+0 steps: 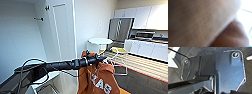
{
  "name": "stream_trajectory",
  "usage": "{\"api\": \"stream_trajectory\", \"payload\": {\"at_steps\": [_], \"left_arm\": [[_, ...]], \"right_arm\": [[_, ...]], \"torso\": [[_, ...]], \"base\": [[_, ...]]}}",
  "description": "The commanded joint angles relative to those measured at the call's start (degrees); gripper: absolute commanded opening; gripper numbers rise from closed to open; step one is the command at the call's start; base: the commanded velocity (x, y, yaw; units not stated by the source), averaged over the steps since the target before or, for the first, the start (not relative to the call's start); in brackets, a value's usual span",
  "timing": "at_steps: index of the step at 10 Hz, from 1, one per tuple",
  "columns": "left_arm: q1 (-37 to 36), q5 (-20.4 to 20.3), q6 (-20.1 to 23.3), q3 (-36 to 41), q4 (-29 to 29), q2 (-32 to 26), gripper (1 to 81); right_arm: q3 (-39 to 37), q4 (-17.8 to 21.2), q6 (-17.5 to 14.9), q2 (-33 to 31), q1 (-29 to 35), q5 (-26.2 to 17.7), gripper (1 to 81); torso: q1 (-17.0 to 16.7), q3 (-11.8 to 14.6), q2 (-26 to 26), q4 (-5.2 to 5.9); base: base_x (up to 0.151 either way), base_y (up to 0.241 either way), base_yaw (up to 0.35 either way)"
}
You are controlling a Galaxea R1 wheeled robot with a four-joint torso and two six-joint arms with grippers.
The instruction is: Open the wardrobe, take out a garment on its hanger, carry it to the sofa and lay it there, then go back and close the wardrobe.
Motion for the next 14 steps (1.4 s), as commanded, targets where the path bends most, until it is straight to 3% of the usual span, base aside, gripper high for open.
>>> {"api": "stream_trajectory", "payload": {"at_steps": [1,5,6,7,8,10,14], "left_arm": [[-11.83,-3.7,0.82,1.39,0.63,0.23,1.0],[-11.83,-3.97,0.82,1.39,0.64,0.4,1.0],[-11.75,-3.97,0.82,1.39,0.64,0.4,1.0],[-11.83,-3.97,0.82,1.31,0.72,0.58,1.0],[-11.83,-3.97,0.82,1.22,0.81,0.84,1.0],[-11.83,-3.97,0.82,1.21,0.9,1.02,1.0],[-11.83,-3.79,0.82,1.21,1.78,2.34,1.0]], "right_arm": [[0.33,0.35,-0.08,0.38,2.72,-2.29,81.1],[0.51,0.35,-0.08,0.38,2.72,-2.29,81.1],[0.51,0.35,-0.08,0.38,2.72,-2.29,81.1],[0.51,0.35,-0.08,0.38,2.72,-2.29,81.1],[0.51,0.35,-0.08,0.38,2.72,-2.29,81.1],[0.51,0.35,-0.08,0.38,2.72,-2.29,81.1],[0.59,0.35,-0.08,0.38,2.64,-2.29,81.1]], "torso": [[0.0,0.0,0.02,0.0],[-0.02,0.0,0.0,0.0],[-0.02,-5.35,0.0,0.0],[-0.02,-5.55,0.0,0.0],[-0.05,-1.07,0.0,0.0],[0.0,-2.32,0.02,0.0],[0.0,-2.25,0.02,0.0]], "base": [[0.0,0.0,-0.249],[0.0,0.0,-0.249],[0.0,0.0,-0.249],[0.0,0.0,-0.249],[0.0,0.0,-0.249],[0.0,0.0,-0.25],[0.0,0.0,-0.25]]}}
